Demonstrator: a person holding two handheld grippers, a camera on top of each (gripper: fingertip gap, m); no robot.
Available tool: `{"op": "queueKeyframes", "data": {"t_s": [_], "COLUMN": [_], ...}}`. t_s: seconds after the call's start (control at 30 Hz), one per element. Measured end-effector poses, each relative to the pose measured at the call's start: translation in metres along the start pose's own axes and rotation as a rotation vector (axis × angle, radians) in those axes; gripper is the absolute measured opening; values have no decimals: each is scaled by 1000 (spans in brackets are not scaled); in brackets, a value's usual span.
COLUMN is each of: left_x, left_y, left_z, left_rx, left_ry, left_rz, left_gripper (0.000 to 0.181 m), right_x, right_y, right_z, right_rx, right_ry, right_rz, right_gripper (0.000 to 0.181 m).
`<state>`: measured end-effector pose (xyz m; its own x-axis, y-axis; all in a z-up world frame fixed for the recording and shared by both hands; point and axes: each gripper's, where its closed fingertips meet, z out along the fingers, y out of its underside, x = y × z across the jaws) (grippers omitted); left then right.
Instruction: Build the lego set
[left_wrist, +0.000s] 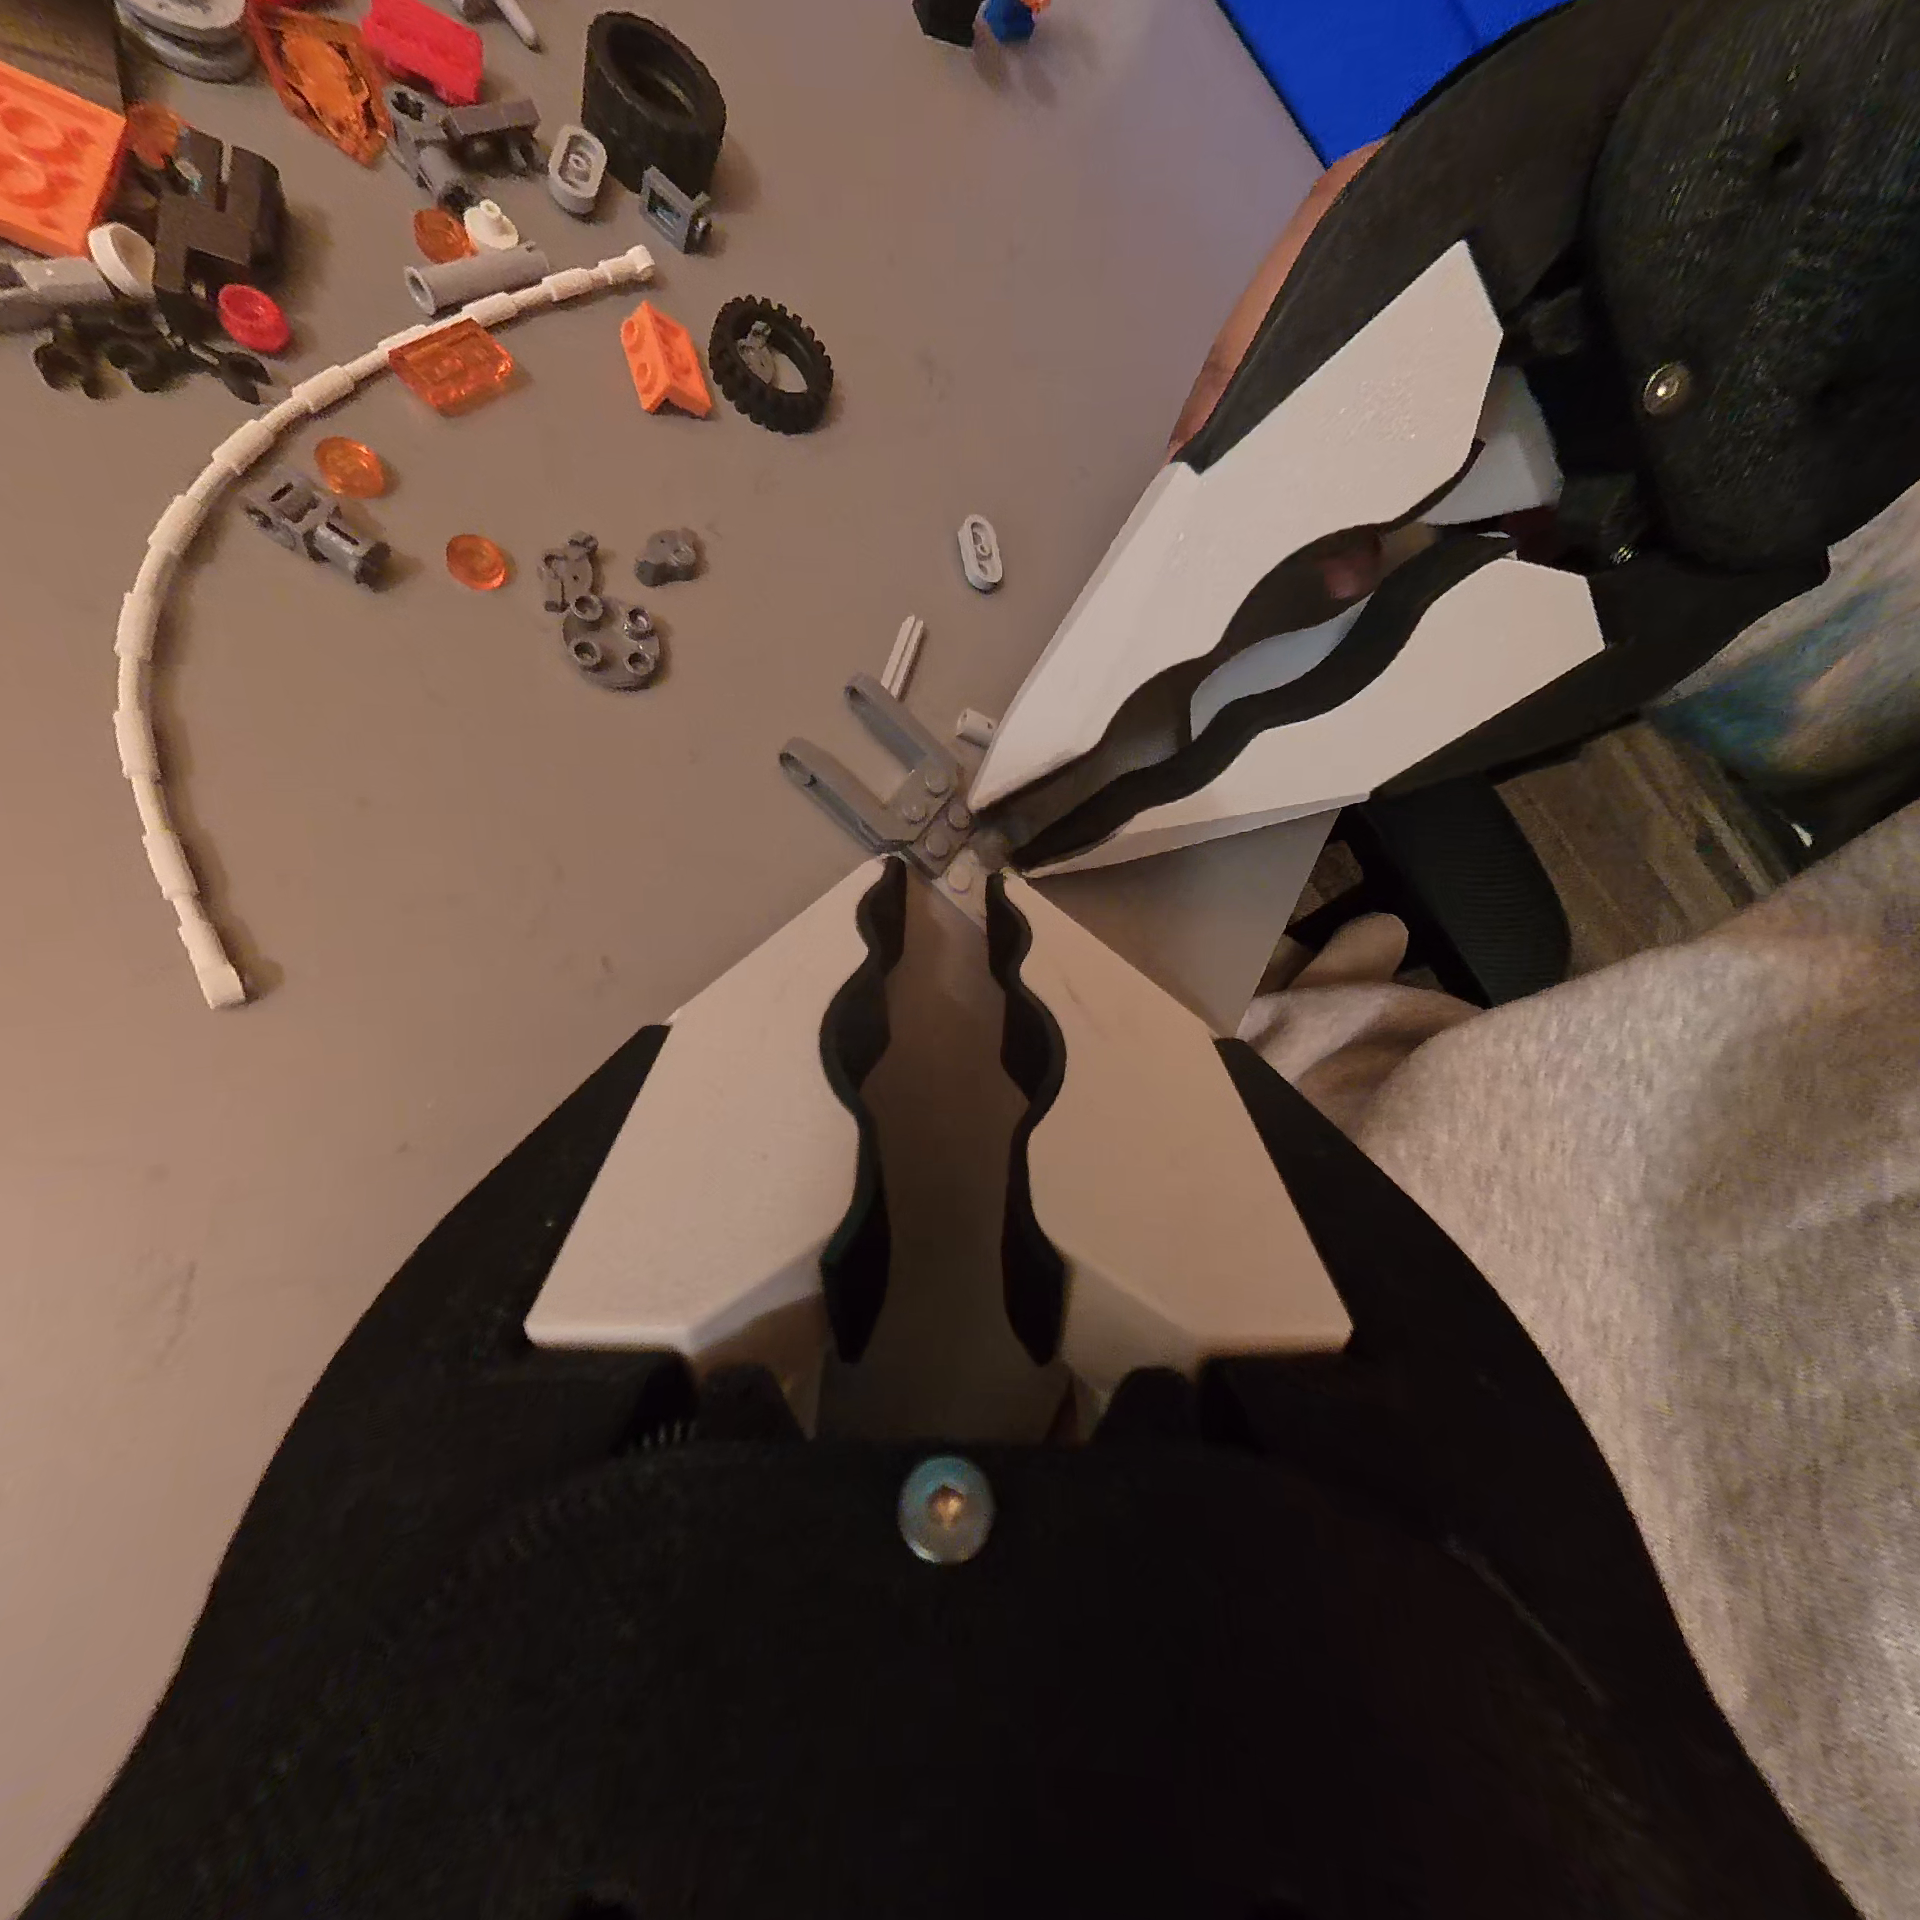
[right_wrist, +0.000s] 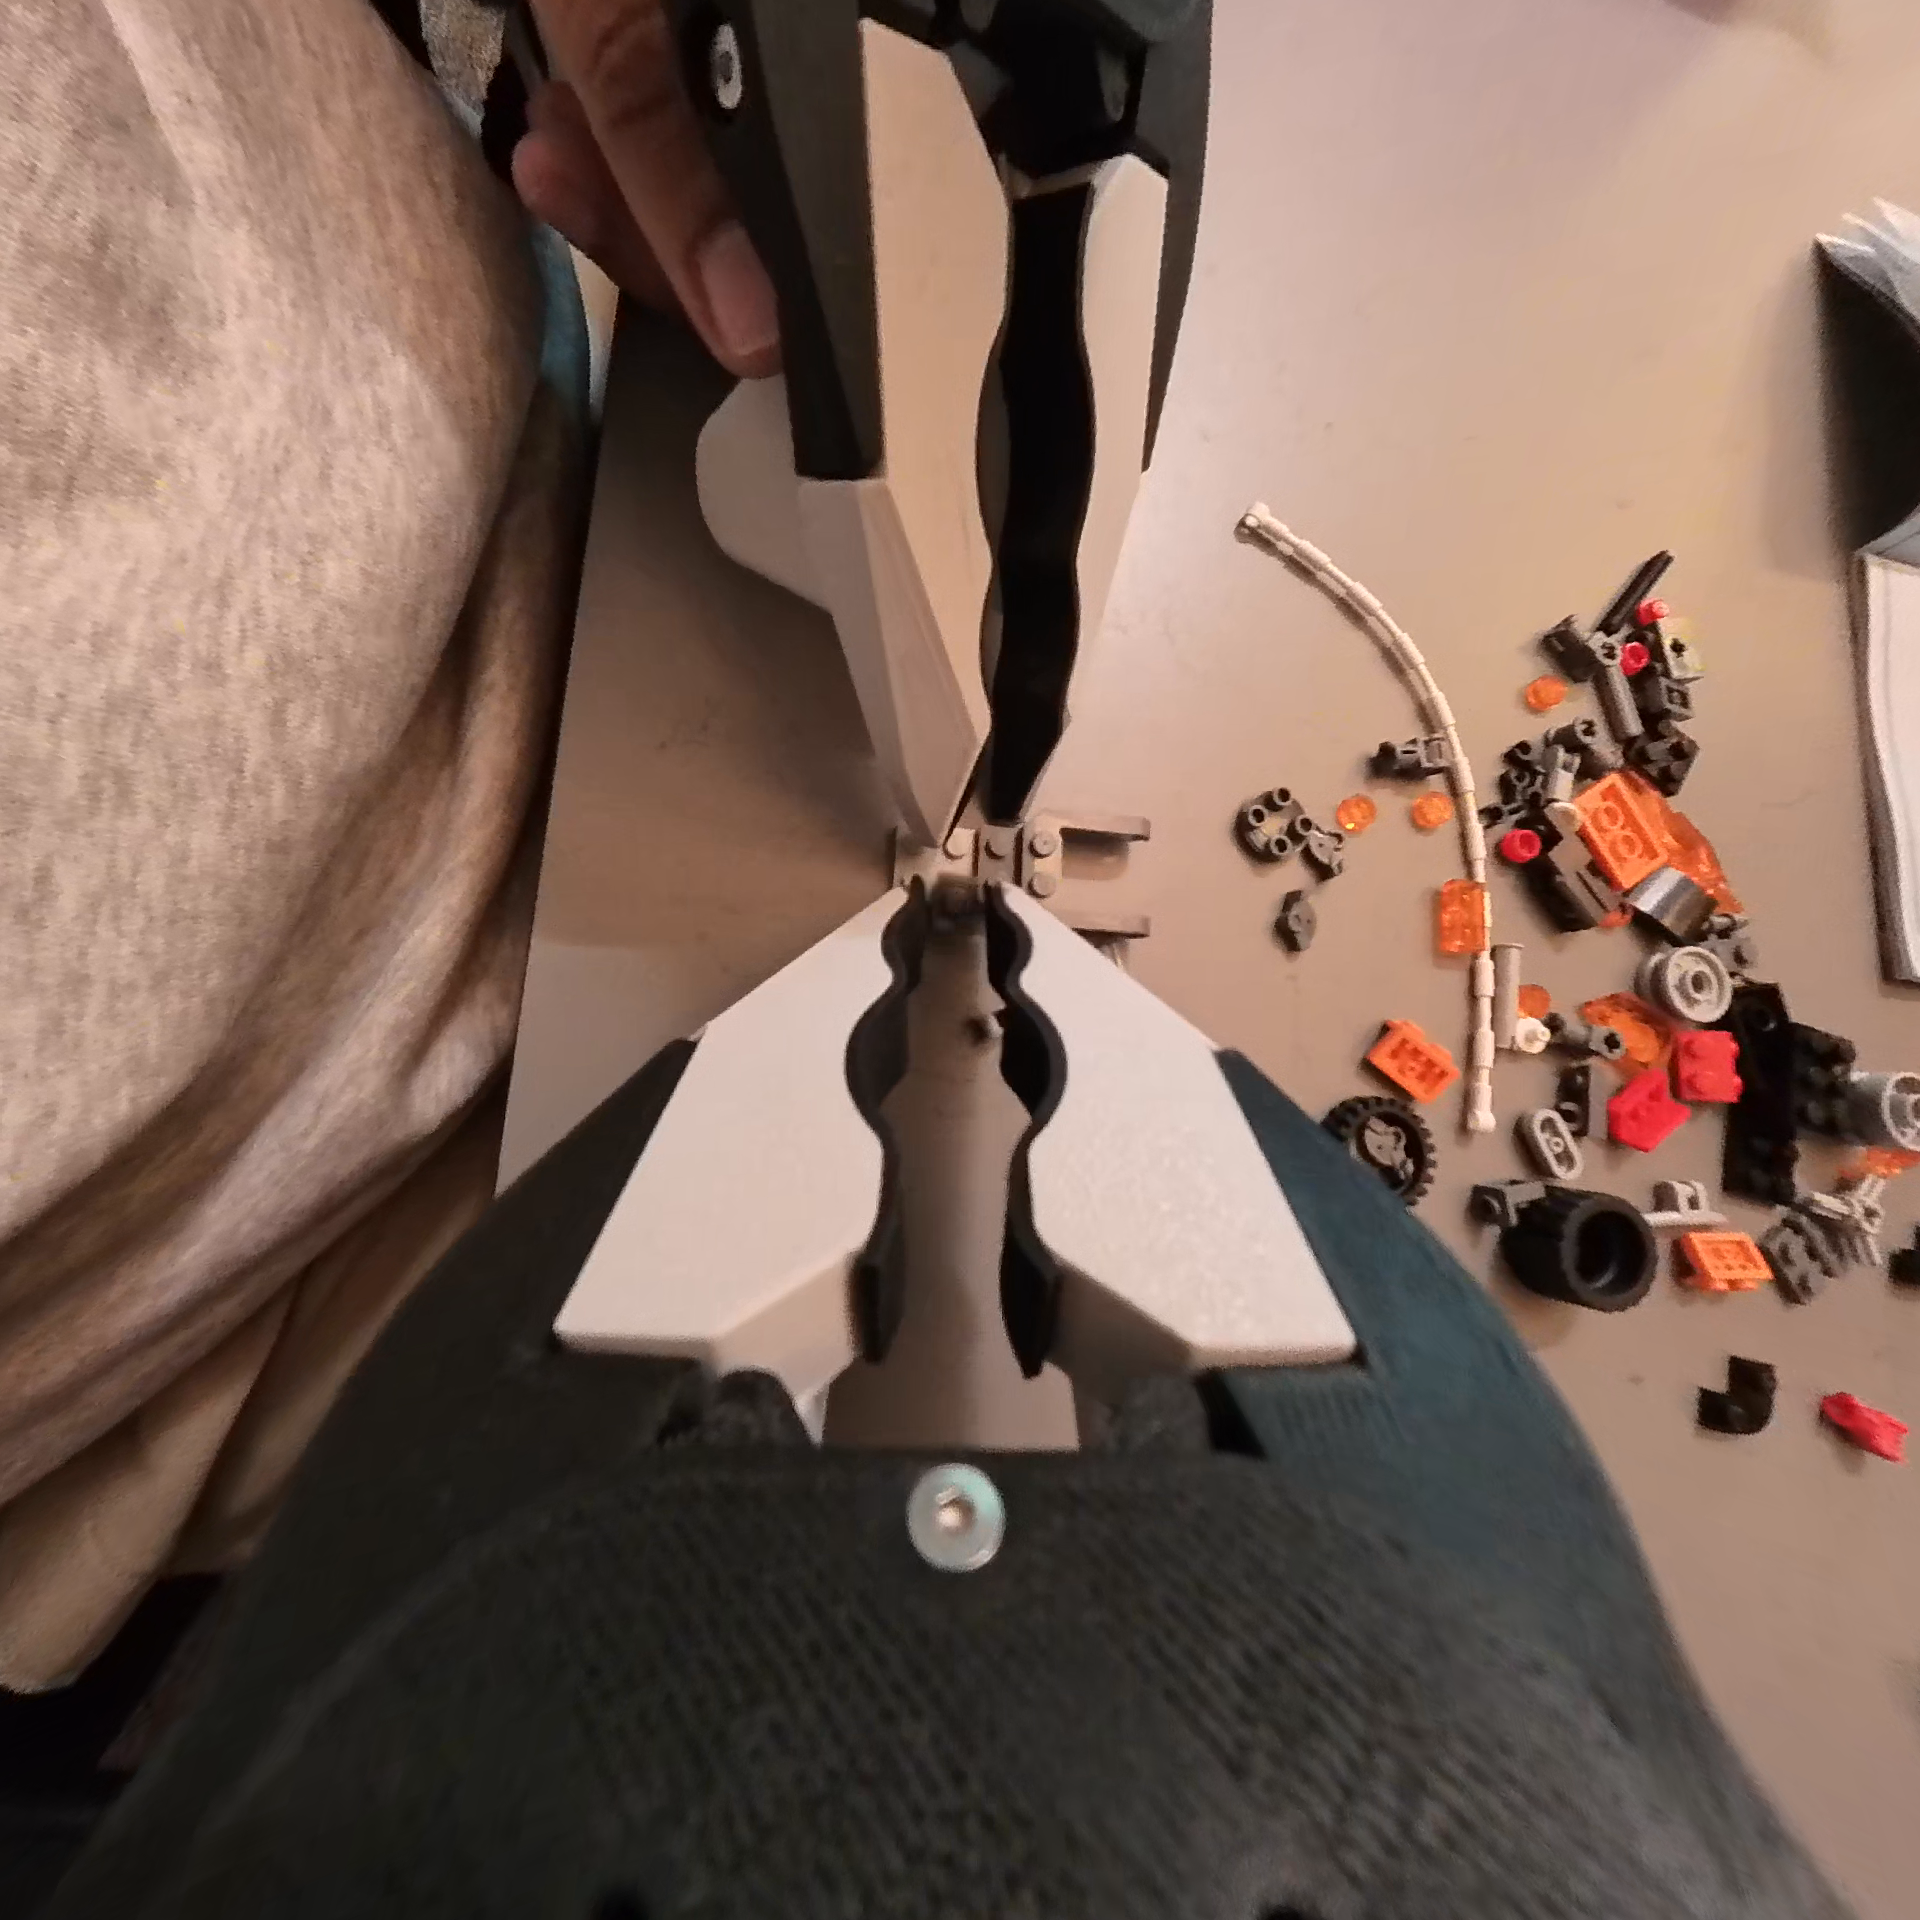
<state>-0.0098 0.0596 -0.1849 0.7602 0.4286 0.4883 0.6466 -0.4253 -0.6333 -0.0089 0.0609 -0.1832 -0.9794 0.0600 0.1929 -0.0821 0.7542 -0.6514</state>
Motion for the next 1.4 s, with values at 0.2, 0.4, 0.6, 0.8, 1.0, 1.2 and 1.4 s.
{"op": "queueKeyframes", "data": {"t_s": [0.2, 0.4, 0.6, 0.8, 1.0, 1.2, 1.4], "left_x": [0, 0, 0, 0, 14, 24, 23], "left_y": [0, 0, 0, -1, -32, -64, -68], "left_z": [1, 0, 0, -4, -20, -44, -51], "left_rx": [-2, -2, -3, 7, 225, 471, 501], "left_ry": [-2, -10, -16, -38, 25, -107, -342], "left_rz": [3, 5, 11, 22, 39, 280, 491], "left_gripper": [15, 15, 16, 18, 22, 22, 4], "right_x": [2, 1, -1, 0, 28, 47, 42], "right_y": [1, 5, 3, 5, -15, -53, -52], "right_z": [-1, -10, -12, -5, -27, -57, -55], "right_rx": [17, 44, 86, 55, 201, 694, 803], "right_ry": [23, 38, 19, 29, 163, 11, -173], "right_rz": [16, 78, 138, 85, 272, 912, 1213], "right_gripper": [11, 12, 12, 3, 3, 2, 3]}}
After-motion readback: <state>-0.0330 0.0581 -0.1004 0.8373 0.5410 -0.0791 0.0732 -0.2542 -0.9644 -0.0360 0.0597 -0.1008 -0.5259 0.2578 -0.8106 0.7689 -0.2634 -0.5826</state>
